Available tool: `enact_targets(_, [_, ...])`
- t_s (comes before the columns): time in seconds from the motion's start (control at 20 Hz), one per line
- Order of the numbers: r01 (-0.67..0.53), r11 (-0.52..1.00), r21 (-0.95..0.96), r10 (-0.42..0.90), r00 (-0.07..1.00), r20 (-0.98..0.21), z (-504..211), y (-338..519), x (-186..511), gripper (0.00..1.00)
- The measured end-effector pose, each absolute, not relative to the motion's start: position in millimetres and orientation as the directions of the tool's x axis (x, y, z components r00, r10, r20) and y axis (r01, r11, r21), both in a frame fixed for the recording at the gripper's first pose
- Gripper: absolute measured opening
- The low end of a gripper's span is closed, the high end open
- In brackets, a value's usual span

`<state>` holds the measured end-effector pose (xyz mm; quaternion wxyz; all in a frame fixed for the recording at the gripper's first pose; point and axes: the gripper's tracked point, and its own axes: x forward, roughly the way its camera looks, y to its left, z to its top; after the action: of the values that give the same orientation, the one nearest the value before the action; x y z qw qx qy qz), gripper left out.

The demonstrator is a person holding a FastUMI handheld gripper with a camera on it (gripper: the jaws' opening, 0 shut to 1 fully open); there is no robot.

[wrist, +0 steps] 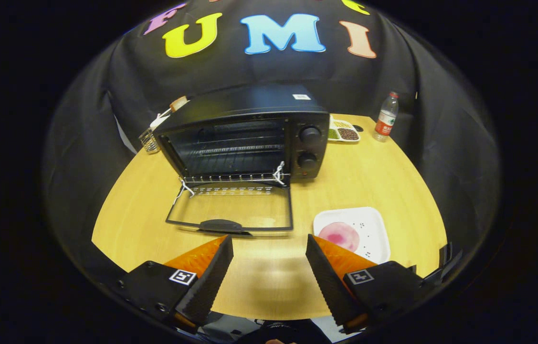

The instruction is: Open the toaster oven, put the food inside, and close the toaster oven door.

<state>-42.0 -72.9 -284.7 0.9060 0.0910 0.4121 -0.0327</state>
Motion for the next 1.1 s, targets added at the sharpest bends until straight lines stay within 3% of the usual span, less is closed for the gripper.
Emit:
enact_targets(0.5, [0.212,0.97,0.118,-0.026,0.573,-0.819,-298.5,-171.5,-50.0,0.98])
enact_targets(1.1, [0.136,0.987,0.083,0.024,0.387,-0.922,-378.3,-265.2,-46.4,0.97])
